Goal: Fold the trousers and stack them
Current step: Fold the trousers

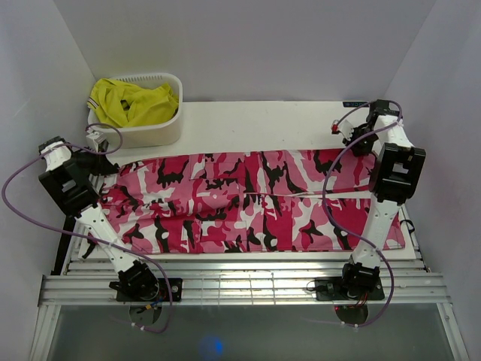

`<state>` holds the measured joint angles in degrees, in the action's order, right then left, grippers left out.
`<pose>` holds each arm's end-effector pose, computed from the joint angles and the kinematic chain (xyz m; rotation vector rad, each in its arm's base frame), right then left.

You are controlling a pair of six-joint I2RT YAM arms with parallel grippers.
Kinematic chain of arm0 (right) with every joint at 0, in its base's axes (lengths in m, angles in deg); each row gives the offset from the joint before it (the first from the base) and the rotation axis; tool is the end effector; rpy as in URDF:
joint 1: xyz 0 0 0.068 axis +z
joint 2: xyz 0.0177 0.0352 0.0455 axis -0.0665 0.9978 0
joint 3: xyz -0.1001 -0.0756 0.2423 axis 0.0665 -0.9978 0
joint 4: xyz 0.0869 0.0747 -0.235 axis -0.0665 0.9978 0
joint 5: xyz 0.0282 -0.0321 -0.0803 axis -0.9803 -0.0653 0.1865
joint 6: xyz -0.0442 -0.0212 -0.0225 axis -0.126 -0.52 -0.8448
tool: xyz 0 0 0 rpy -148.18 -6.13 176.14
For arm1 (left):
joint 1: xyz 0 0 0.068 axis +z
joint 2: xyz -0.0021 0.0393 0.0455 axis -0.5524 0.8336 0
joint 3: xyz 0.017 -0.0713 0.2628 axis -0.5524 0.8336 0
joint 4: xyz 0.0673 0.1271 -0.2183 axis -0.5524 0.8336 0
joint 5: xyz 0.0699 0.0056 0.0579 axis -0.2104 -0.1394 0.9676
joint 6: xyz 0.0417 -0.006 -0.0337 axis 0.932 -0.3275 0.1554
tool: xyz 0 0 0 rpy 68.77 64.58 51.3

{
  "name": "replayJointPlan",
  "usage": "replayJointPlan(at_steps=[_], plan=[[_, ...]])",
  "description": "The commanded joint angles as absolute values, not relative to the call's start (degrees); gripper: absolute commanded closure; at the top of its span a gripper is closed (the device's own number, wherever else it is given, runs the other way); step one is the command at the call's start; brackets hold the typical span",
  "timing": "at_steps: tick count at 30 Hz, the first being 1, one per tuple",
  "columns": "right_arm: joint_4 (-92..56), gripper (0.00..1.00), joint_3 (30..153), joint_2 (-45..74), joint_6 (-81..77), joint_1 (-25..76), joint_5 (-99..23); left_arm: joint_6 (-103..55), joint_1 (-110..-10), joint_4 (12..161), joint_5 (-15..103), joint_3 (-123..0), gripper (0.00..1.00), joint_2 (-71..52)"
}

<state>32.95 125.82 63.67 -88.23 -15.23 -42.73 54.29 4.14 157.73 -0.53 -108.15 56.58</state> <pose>0.4678 -0.0869 0.1830 -1.5842 2.2671 -0.1150 0.3912 0.2663 0.1469 0.5670 2.2621 -0.7312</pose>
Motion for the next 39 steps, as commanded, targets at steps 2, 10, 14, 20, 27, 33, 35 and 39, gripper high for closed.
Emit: replayJointPlan(at_steps=[2, 10, 14, 20, 27, 33, 35, 39], plan=[[36.2, 0.92, 127.2, 58.1, -97.6, -16.7, -43.2, 55.7, 6.6, 155.3, -2.1, -108.0, 1.00, 49.7], [35.6, 0.92, 126.9, 54.8, -97.7, -18.0, -43.1, 54.7, 6.8, 150.6, -5.5, -103.9, 1.00, 43.9], [35.7, 0.92, 128.0, 53.1, -96.8, -19.1, -44.4, 53.6, 7.7, 149.9, -8.5, -103.8, 1.00, 40.5], [35.6, 0.92, 126.8, 47.1, -95.1, -20.6, -47.0, 53.1, 9.5, 148.4, -12.1, -102.2, 1.00, 35.6], [32.1, 0.92, 119.5, 33.2, -95.3, -24.8, -52.3, 54.8, 16.1, 145.7, -18.3, -94.2, 1.00, 25.2], [26.7, 0.92, 94.4, 11.0, -103.1, -30.1, -55.6, 71.5, 23.7, 152.8, -21.6, -81.6, 1.00, 15.2], [24.8, 0.92, 85.7, 0.4, -109.7, -32.5, -56.6, 79.1, 27.9, 159.6, -22.2, -78.8, 1.00, 14.9], [24.9, 0.92, 61.6, -15.8, -127.4, -46.4, -60.2, 97.0, 36.0, 168.7, -18.0, -69.0, 1.00, 13.6]])
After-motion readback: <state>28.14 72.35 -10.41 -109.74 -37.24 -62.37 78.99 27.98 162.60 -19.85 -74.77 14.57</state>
